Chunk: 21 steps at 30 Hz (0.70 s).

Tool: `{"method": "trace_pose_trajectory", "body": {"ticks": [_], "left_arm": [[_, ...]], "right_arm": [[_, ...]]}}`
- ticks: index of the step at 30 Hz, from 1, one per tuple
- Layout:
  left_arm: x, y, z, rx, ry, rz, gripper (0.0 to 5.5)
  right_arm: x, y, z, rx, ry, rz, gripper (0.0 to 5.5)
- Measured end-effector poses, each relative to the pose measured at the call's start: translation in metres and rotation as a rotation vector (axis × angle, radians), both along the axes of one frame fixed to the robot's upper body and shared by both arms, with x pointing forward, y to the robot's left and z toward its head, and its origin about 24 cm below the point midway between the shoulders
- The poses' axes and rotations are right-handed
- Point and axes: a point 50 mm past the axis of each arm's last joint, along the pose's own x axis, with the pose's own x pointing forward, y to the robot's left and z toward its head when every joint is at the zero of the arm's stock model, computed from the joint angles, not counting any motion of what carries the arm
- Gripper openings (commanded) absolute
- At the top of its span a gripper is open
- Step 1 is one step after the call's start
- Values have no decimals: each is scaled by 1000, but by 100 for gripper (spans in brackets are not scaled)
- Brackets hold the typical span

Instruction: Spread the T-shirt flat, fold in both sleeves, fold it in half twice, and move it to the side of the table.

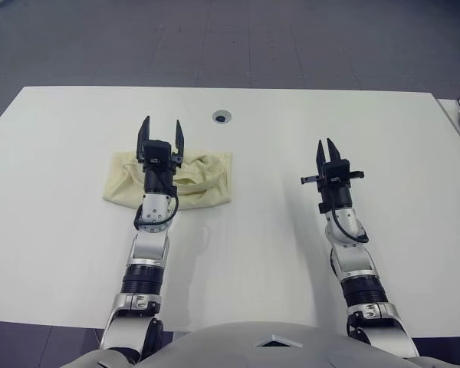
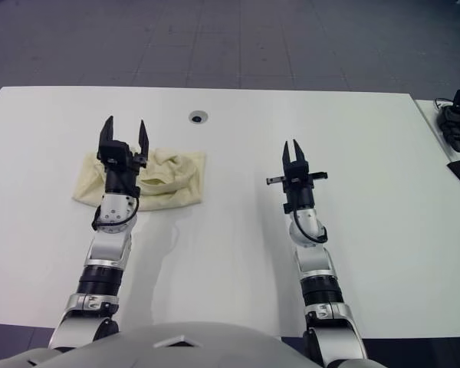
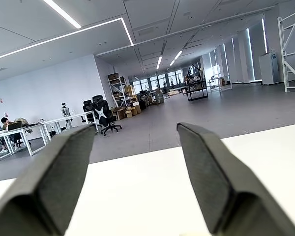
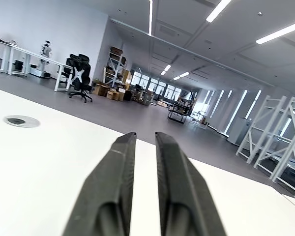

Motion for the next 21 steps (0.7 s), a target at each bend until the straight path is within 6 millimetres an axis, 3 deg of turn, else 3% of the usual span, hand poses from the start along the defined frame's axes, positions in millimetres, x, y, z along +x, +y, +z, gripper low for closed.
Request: {"method": "trace_pose_trajectory", "body": {"ticks": [6,10,13,21], "left_arm": [[-14,-1,1,-17,10,20,487],[-27,0,-1,-33,44,33,540],[-36,5,-7,-34,79,56,540],[-24,1,4,-37,31,34,426]], "right_arm": [[0,3,13,-33,28,-27,141],[-27,1,4,-54,182,-39,203],[-37,1,7,-50,211,-38,252],[-24,4,15,-26,210,-40,144]]}}
